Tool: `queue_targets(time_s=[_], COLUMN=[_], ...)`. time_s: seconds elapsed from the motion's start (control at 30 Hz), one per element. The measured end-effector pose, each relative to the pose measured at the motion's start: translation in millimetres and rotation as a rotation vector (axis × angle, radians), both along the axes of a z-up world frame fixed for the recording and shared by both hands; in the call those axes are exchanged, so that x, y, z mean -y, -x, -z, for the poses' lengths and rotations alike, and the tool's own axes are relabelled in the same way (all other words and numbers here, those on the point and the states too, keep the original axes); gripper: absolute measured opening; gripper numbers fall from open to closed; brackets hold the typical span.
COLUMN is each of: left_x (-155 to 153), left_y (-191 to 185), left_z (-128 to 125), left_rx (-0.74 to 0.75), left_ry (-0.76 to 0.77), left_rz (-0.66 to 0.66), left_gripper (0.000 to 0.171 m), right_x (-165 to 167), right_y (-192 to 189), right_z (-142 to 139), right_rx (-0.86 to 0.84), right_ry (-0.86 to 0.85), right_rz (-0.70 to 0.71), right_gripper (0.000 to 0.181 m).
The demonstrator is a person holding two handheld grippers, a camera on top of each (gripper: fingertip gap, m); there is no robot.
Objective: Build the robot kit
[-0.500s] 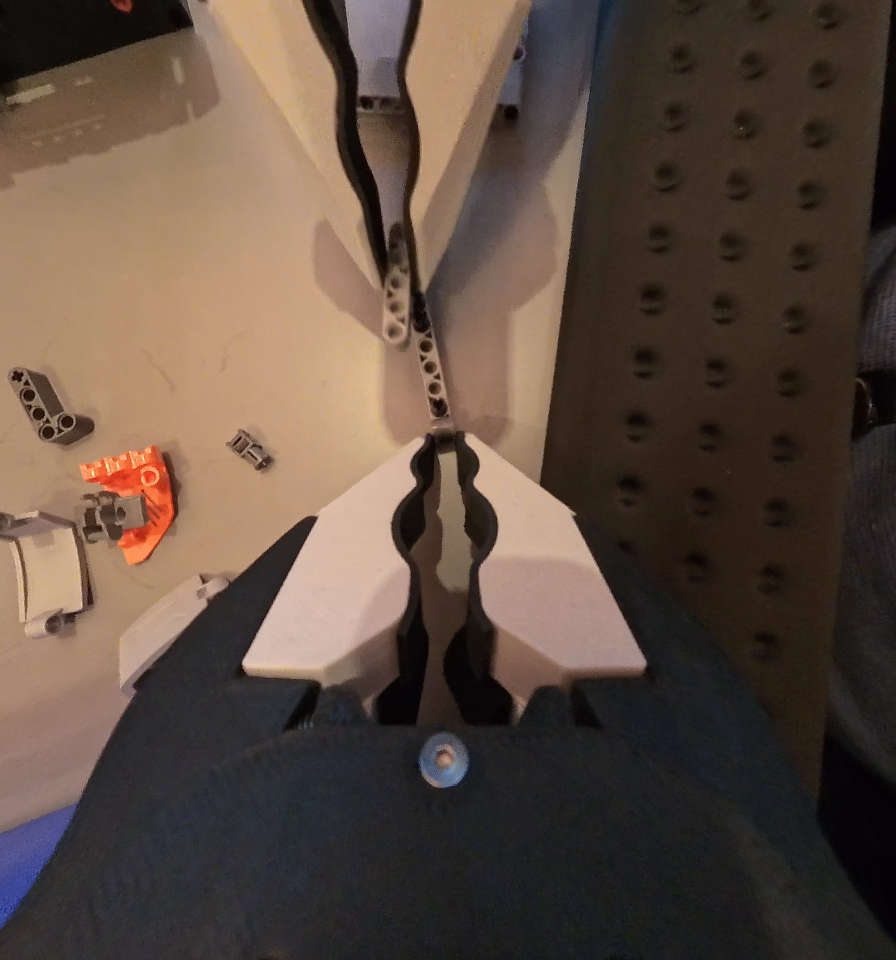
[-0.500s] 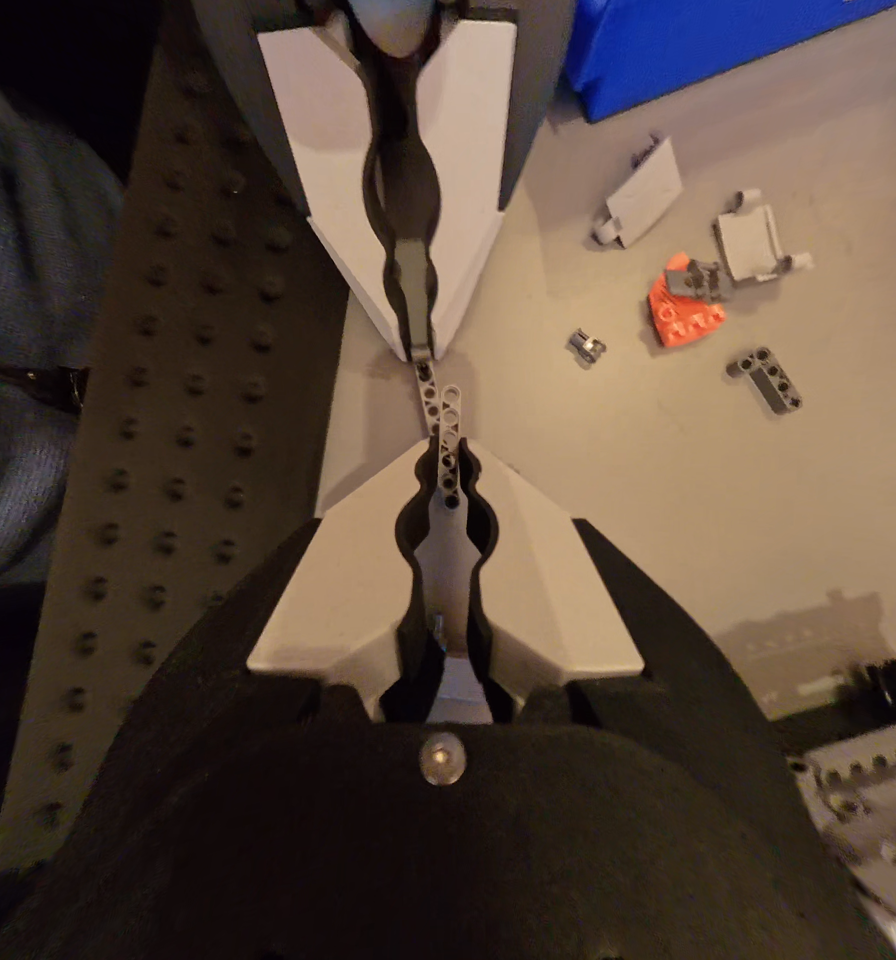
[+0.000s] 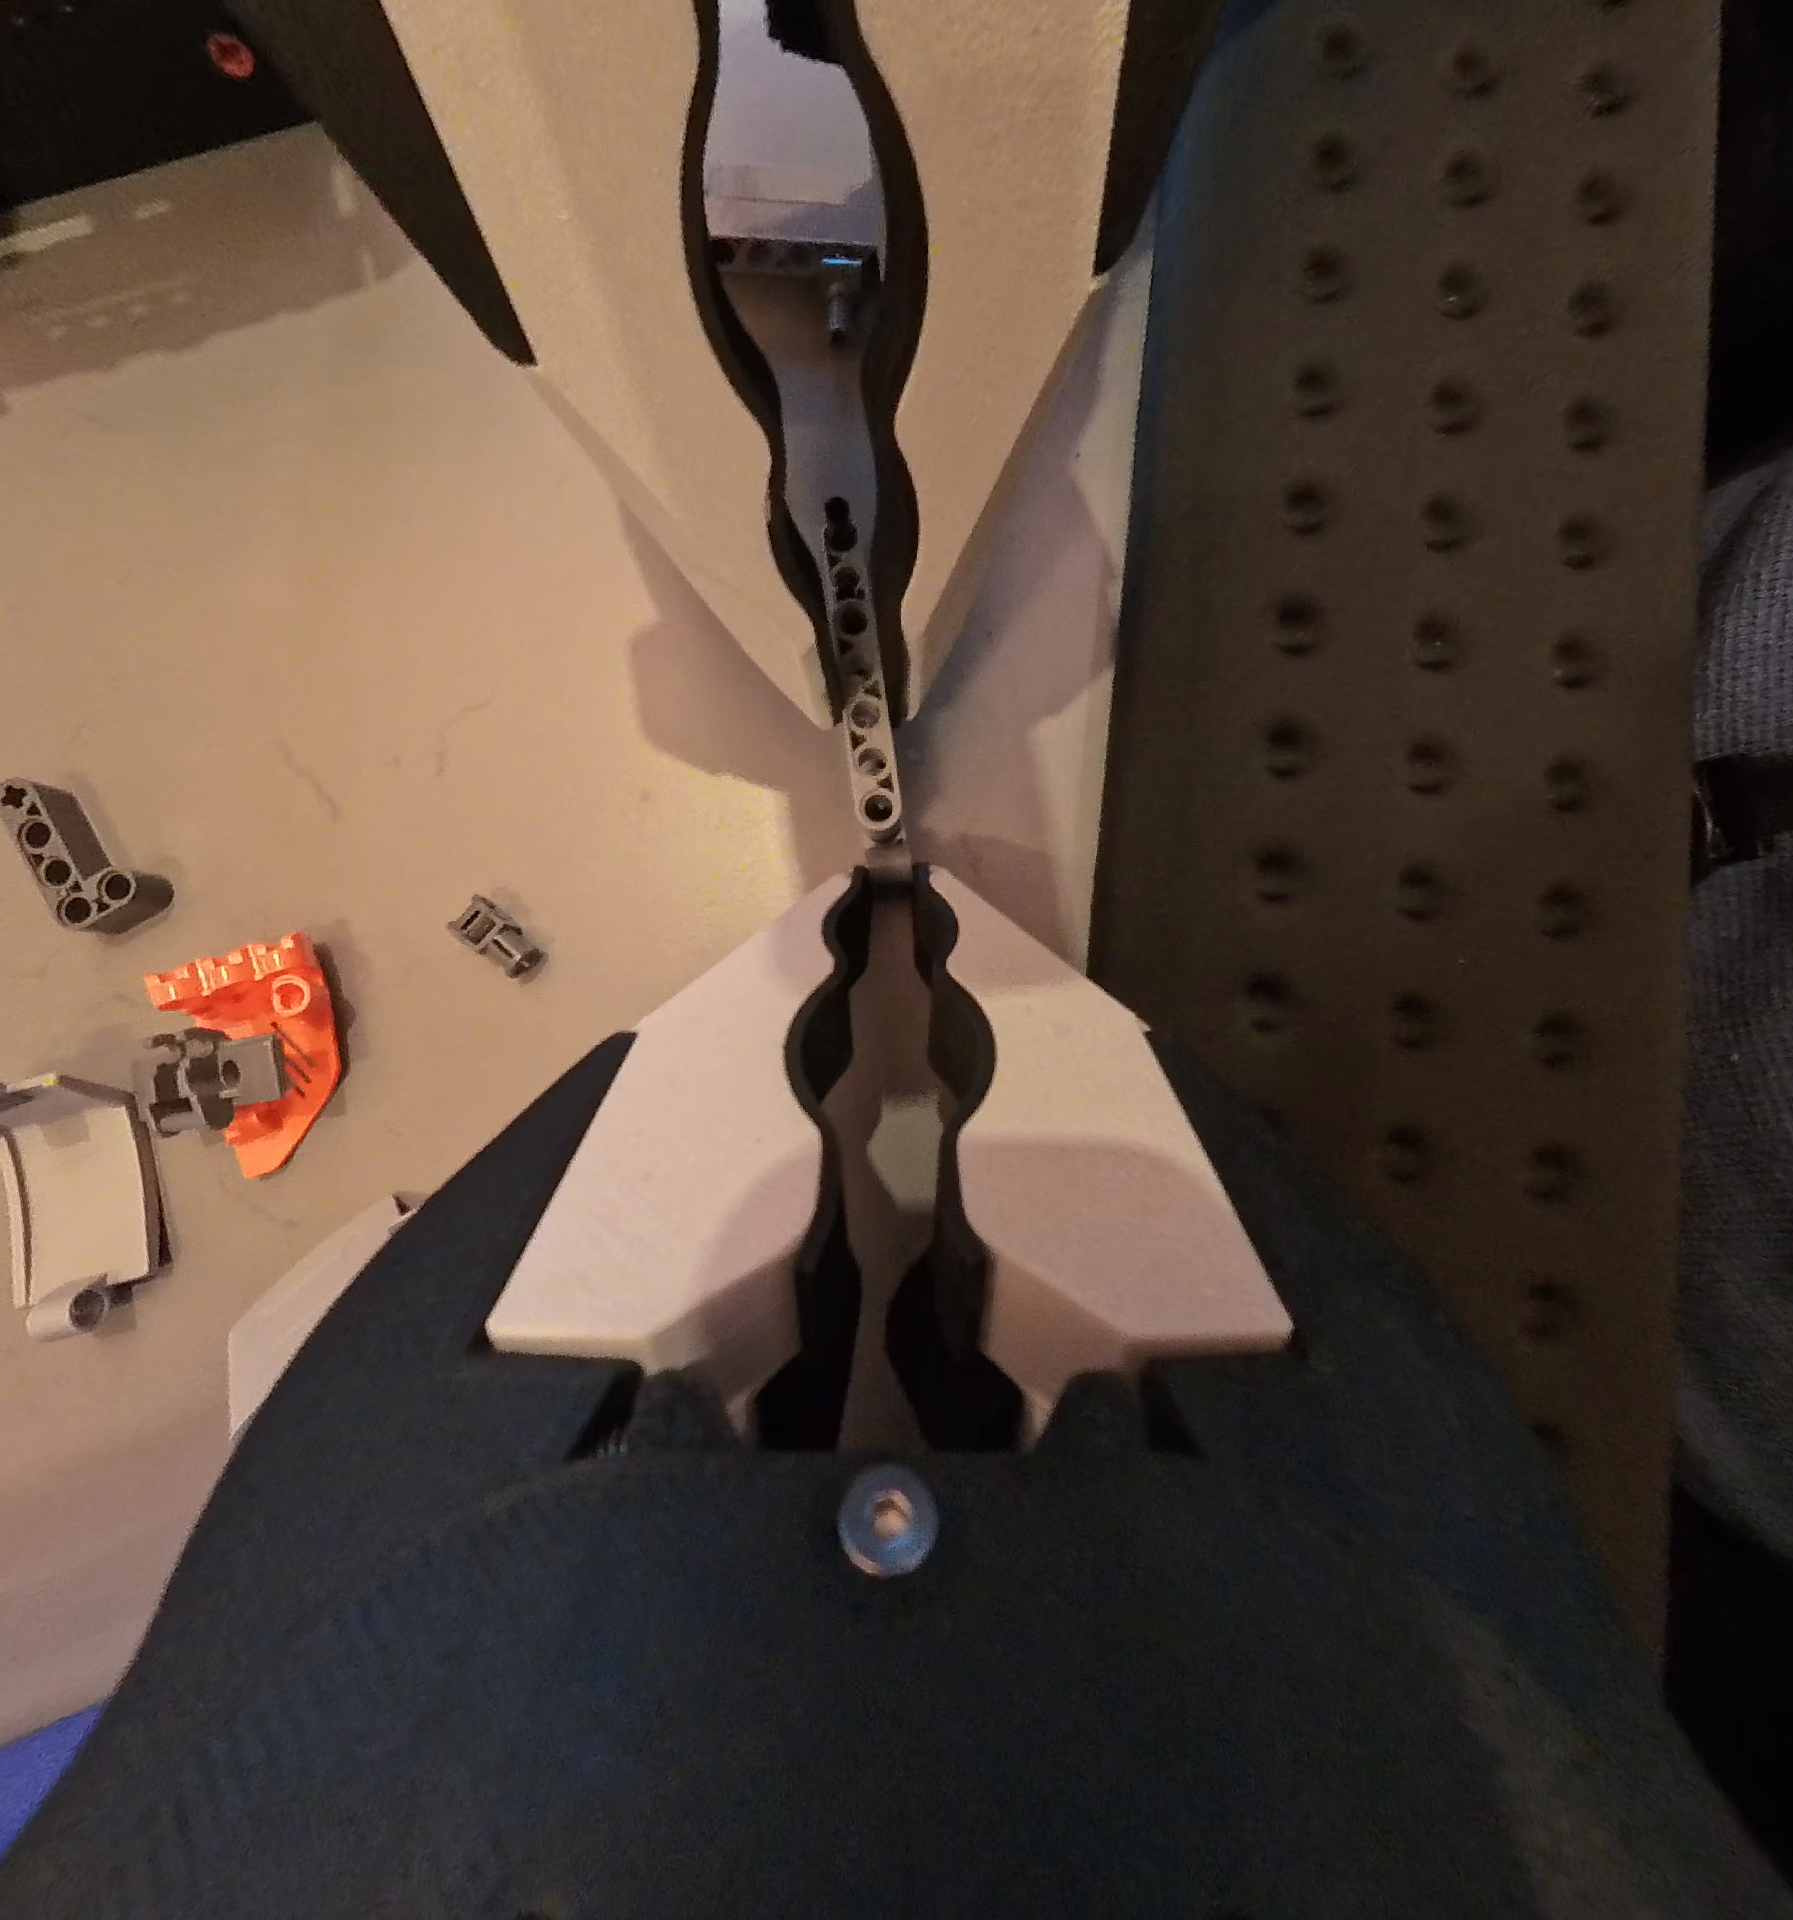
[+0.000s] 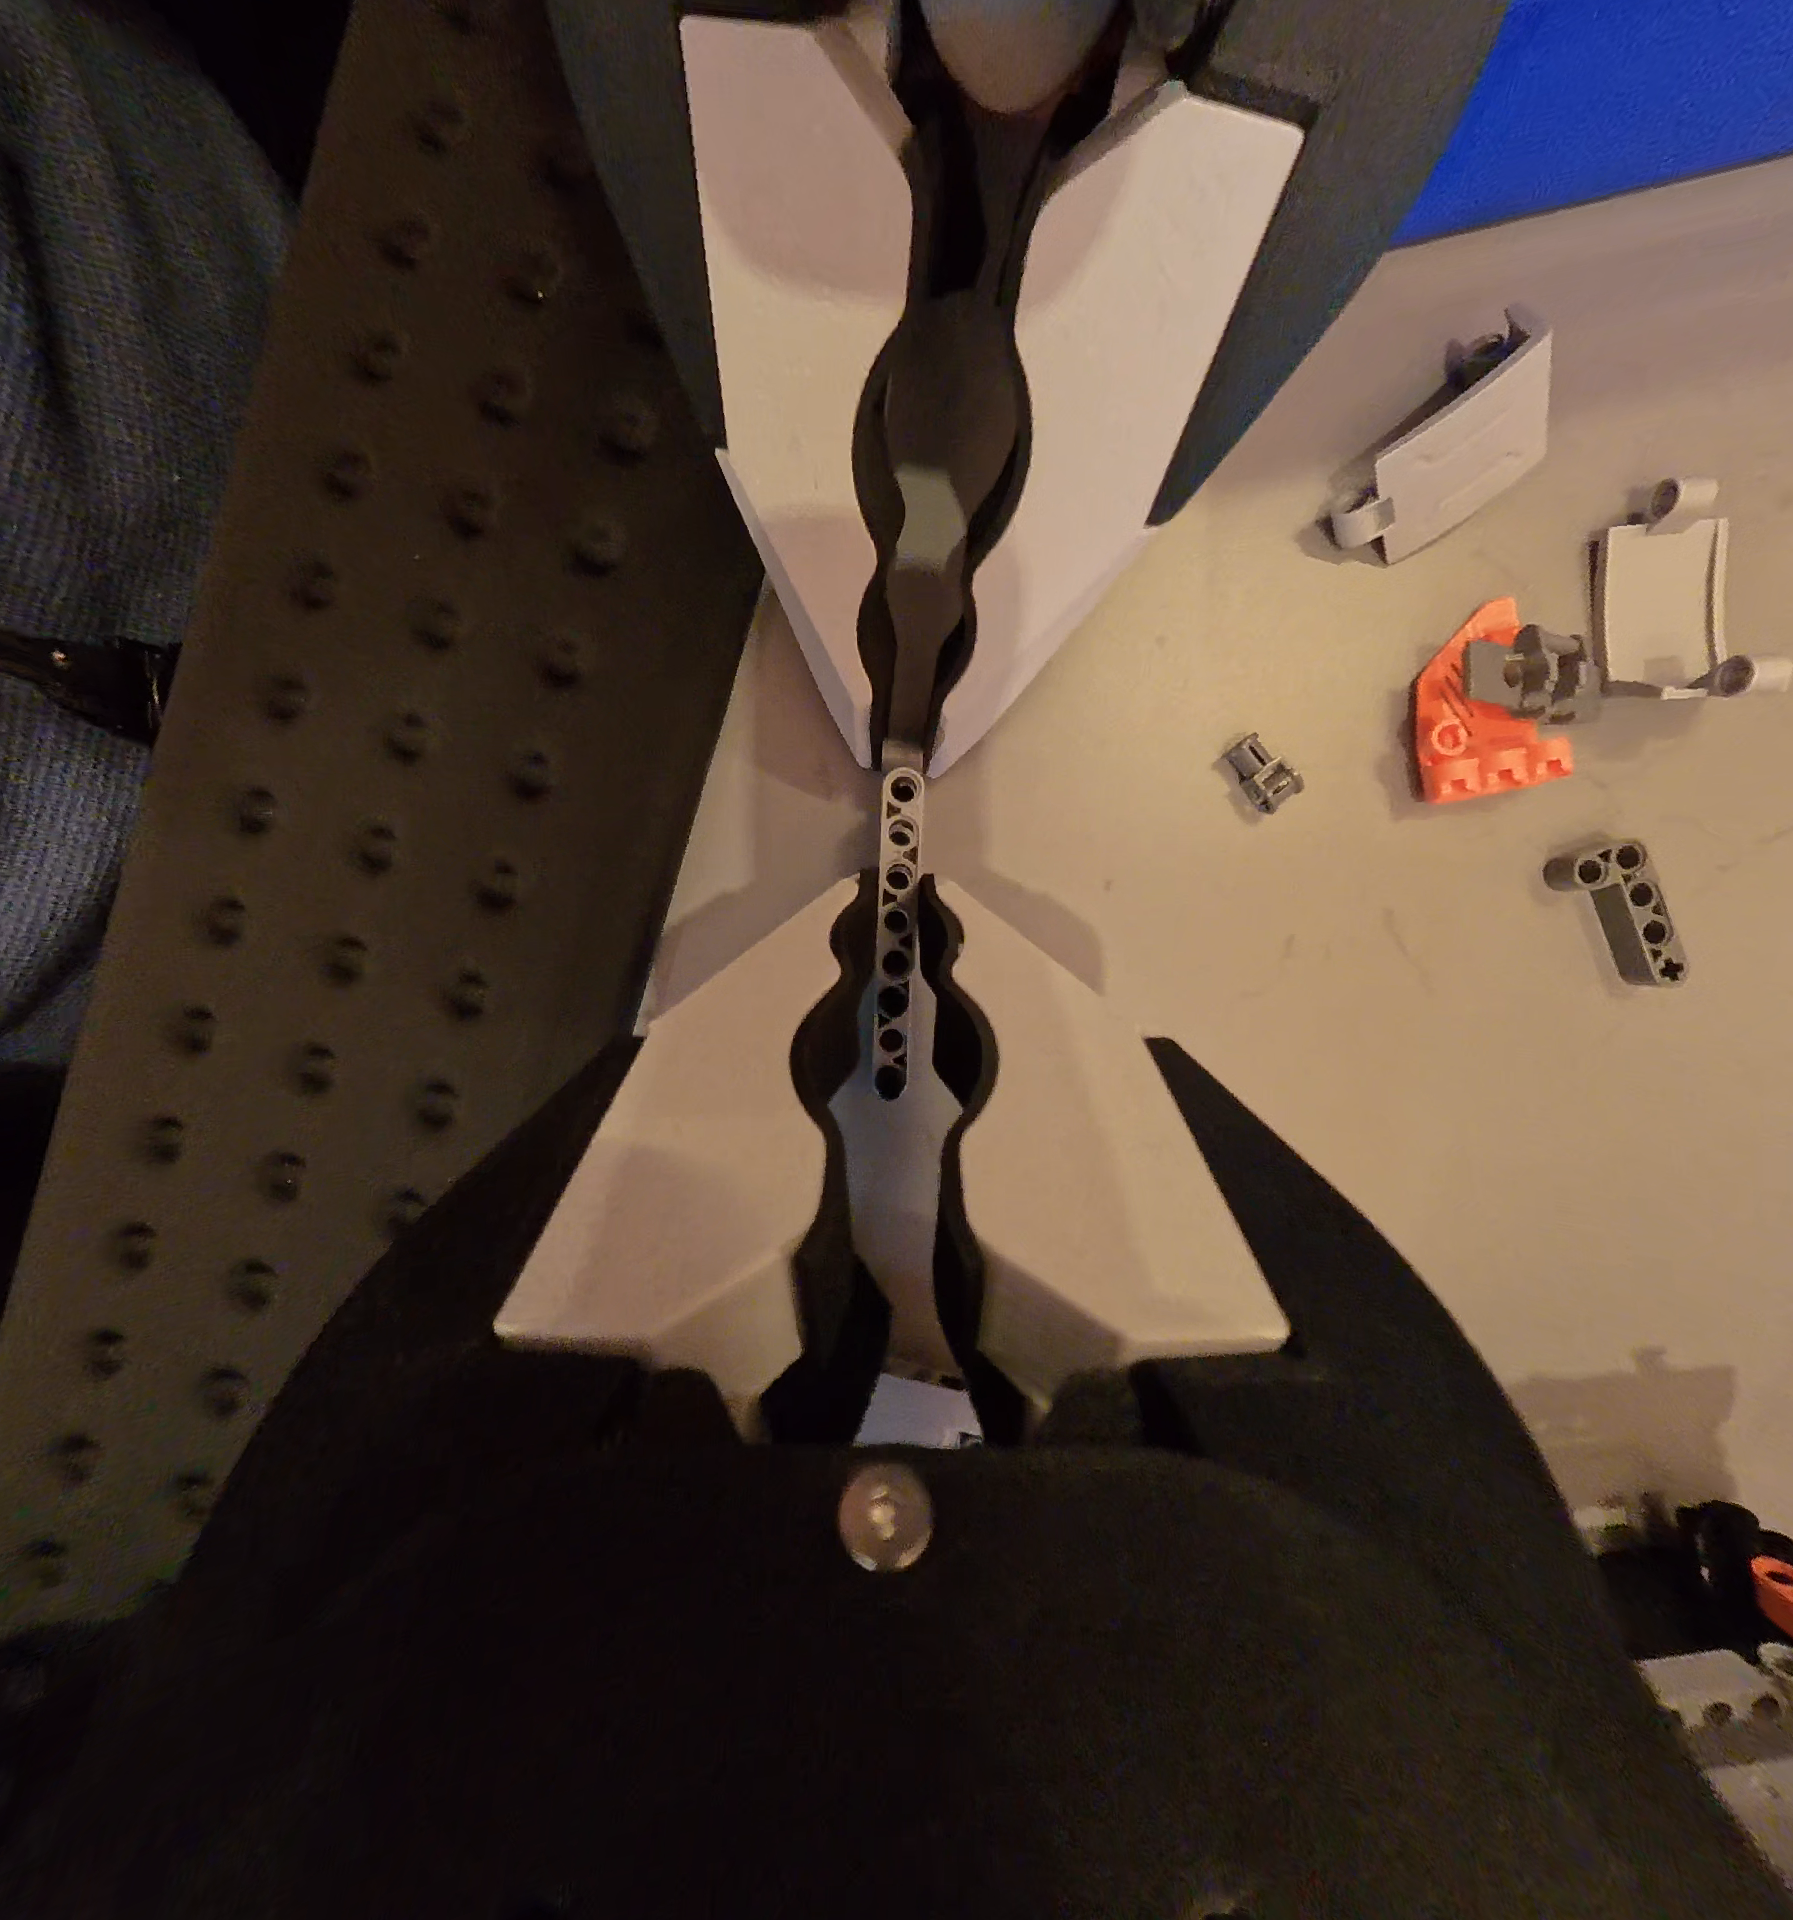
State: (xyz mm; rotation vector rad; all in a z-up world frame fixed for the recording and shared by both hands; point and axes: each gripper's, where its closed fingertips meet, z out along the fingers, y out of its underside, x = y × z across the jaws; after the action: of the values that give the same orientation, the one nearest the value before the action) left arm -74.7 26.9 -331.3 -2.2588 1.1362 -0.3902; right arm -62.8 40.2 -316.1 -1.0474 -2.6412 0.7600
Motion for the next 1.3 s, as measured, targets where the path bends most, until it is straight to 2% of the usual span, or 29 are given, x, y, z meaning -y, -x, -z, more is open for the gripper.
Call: queue_targets(time_s=[0.4,0.7,0.9,1.13,1.3], left_x=[-1.6,-2.6,-2.6,-2.8,-2.6], left_y=[0.1,0.1,0.0,-0.3,-0.1], left_z=[0.3,0.3,0.3,0.2,0.0], left_rx=[-0.006,-0.009,-0.01,-0.004,0.017], left_ry=[-0.021,-0.029,-0.034,-0.033,-0.027], left_rz=[0.004,0.007,0.008,0.003,0.006], left_gripper=[0.005,0.005,0.005,0.005,0.005], right_x=[-2.0,-3.1,-3.9,-2.8,-0.5], right_y=[-1.2,-1.5,-1.4,-1.1,-0.7], right_z=[0.9,1.5,2.4,4.8,4.4], right_rx=[-0.005,0.009,-0.054,0.045,0.044], right_ry=[-0.142,-0.104,-0.226,-0.077,0.065], right_rz=[-0.021,0.014,-0.008,0.015,0.038], right_gripper=[0.004,0.004,0.004,0.005,0.005])
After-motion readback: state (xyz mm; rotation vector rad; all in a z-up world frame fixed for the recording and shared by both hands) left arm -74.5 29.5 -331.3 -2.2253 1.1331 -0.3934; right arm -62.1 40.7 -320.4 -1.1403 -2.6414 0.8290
